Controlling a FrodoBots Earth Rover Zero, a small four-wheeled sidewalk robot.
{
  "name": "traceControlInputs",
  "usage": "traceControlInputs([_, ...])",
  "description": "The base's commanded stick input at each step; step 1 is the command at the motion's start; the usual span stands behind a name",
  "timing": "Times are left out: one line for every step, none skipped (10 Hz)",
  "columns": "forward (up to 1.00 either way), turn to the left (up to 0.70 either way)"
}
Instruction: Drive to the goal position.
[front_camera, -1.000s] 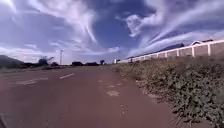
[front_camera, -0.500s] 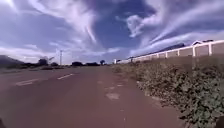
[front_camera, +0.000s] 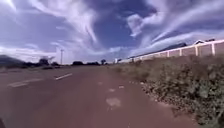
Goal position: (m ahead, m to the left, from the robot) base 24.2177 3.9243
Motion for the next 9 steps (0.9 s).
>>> traceControlInputs([0.85, 0.00])
traceControlInputs([0.85, 0.00])
traceControlInputs([0.85, 0.00])
traceControlInputs([0.85, 0.00])
traceControlInputs([0.85, 0.00])
traceControlInputs([0.85, 0.00])
traceControlInputs([0.85, 0.00])
traceControlInputs([0.85, 0.00])
traceControlInputs([0.85, 0.00])
